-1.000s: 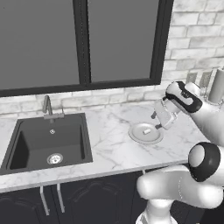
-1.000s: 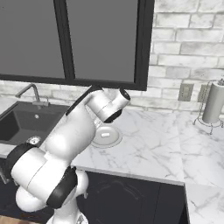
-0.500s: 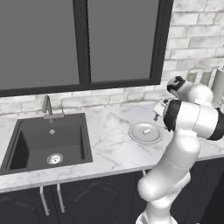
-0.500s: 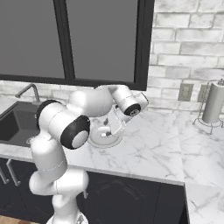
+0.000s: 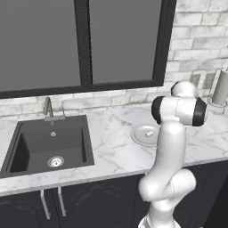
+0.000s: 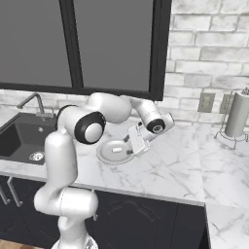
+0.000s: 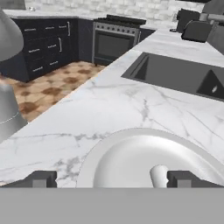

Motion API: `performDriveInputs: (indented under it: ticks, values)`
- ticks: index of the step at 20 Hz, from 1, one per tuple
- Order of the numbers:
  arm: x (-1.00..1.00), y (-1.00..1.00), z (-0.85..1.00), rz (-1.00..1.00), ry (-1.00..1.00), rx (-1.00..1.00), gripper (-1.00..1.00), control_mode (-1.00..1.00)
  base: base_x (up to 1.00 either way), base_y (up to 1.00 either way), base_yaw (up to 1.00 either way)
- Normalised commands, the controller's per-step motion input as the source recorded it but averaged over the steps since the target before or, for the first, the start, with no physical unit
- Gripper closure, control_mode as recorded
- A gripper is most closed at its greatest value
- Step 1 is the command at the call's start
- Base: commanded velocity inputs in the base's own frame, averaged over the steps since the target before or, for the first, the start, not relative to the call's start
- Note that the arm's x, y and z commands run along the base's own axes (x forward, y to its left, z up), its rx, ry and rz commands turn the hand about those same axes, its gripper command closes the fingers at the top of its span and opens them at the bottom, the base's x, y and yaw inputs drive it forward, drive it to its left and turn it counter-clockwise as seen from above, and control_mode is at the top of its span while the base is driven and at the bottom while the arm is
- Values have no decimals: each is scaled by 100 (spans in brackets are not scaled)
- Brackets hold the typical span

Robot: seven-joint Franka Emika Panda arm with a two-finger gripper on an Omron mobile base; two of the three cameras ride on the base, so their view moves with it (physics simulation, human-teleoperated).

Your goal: Pick up the marshmallow and place it in the cup of hot chocolate on the dining counter.

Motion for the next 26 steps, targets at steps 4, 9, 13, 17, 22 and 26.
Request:
performDriveInputs:
  ticks: [4, 9, 13, 17, 22, 26]
  values:
    - [1, 16, -16, -1, 0, 0, -100, -100, 0, 0, 0]
    - [17, 22, -6, 0, 0, -3, -100, -100, 0, 0, 0]
    - [25, 17, -11, 0, 3, -2, -100, -100, 0, 0, 0]
    - [13, 10, -29, 0, 0, -1, -100, -100, 0, 0, 0]
    - [12, 9, -33, 0, 0, 0, -100, -100, 0, 0, 0]
    - [19, 23, -19, -1, 0, 0, -100, -100, 0, 0, 0]
